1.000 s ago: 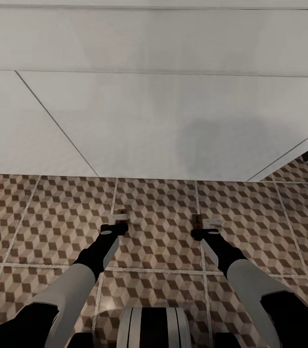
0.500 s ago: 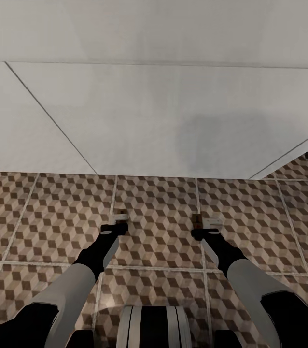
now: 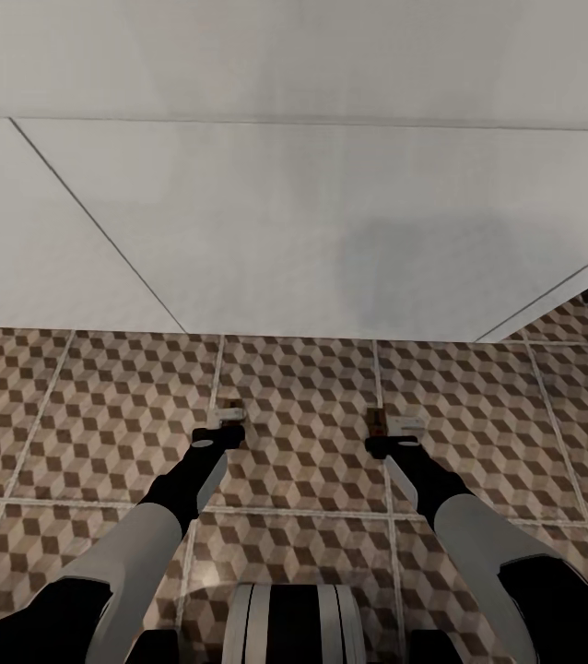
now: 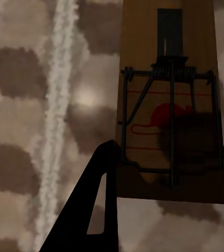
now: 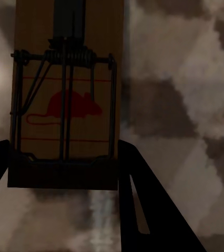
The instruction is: Take the four mousetraps from the cabinet in the bathroom and place them on the bathroom floor. Make sure all four end up on the same floor surface, and ensure that at least two of them are either under or directly next to the same bathroom sink.
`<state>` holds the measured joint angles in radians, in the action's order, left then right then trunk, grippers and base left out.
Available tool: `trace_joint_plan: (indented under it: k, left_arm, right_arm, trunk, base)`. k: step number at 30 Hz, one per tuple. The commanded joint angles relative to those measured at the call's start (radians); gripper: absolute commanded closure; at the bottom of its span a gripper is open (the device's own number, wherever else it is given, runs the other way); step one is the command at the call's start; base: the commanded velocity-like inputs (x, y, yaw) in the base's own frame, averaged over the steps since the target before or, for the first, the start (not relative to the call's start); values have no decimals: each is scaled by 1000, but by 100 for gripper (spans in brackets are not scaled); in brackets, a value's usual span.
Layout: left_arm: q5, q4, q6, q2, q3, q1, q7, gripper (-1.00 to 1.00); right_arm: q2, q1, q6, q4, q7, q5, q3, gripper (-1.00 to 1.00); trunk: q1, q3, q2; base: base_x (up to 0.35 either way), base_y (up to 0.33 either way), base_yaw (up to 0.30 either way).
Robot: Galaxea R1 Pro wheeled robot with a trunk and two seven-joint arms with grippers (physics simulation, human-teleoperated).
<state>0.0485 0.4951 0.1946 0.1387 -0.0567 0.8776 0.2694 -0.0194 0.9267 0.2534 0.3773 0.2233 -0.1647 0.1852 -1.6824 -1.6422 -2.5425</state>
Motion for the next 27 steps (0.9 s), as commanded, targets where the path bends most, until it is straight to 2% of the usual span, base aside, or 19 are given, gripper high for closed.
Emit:
trace_joint_plan:
  k: [1,15,27]
  left_arm:
    - [4,2,6,-1,-6,0,8,100]
    - [2,4,2,-1,-9,0,9,100]
    - [-5,42,2,-1,-8,0,10,100]
  right_arm:
    - [1,0,7,2,5,-19,8,100]
    - [1,0,11,10,4,-19,7,100]
    - [0,0,5,14,13,-18,8,100]
  trunk:
    - [0,-1,0]
    - [0,-1,0]
    - [0,-1,0]
  base:
    - [0,0,0]
    - [0,0,0]
    - [0,0,0]
